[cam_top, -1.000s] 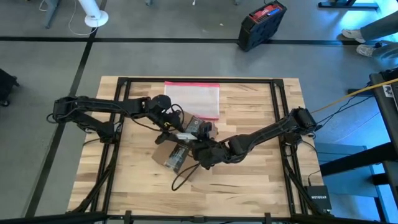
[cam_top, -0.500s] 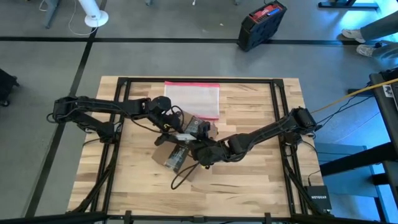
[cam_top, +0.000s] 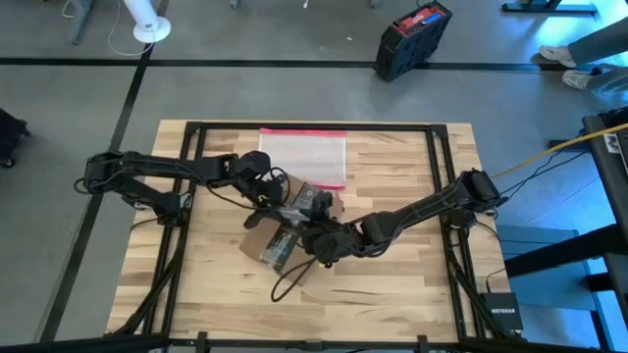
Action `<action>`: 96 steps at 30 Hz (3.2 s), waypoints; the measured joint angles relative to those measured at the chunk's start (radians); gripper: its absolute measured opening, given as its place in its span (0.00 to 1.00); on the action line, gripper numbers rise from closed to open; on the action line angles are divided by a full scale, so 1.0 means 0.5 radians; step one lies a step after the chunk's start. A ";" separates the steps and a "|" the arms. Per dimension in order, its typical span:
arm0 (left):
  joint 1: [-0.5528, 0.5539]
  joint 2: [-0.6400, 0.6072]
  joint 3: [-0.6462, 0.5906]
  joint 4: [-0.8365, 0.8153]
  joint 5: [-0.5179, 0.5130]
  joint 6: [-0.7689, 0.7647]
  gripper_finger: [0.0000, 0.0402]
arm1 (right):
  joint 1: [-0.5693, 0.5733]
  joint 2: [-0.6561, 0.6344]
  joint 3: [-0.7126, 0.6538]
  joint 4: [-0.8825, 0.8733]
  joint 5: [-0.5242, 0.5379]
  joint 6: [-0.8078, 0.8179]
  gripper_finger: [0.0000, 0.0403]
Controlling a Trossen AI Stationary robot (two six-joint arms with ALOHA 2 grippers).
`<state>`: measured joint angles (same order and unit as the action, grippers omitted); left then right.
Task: Unpack boxes
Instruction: Open the cardboard box using the gray cutter
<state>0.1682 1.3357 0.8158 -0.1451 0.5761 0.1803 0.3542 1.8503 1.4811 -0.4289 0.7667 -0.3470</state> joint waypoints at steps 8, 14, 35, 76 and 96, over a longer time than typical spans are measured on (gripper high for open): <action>-0.028 -0.003 0.000 0.022 -0.026 0.076 0.16 | -0.002 -0.001 -0.001 -0.049 0.001 0.153 0.40; -0.028 -0.004 0.001 0.013 -0.027 0.084 0.15 | -0.002 -0.023 -0.003 -0.179 0.001 0.394 0.46; -0.098 -0.013 0.003 0.231 -0.282 0.225 0.15 | 0.118 -0.284 -0.005 -0.599 0.071 1.131 0.50; -0.163 -0.456 0.002 0.841 -0.520 0.162 0.15 | 0.082 -0.487 -0.007 0.266 0.178 0.711 0.50; -0.244 -0.442 0.002 1.029 -0.605 0.245 0.15 | -0.166 -0.439 -0.007 0.952 -0.652 0.405 0.50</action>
<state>0.0463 1.1149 0.8169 0.3696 0.2735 0.3028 0.2714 1.6308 1.4773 0.0472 0.4405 -0.1444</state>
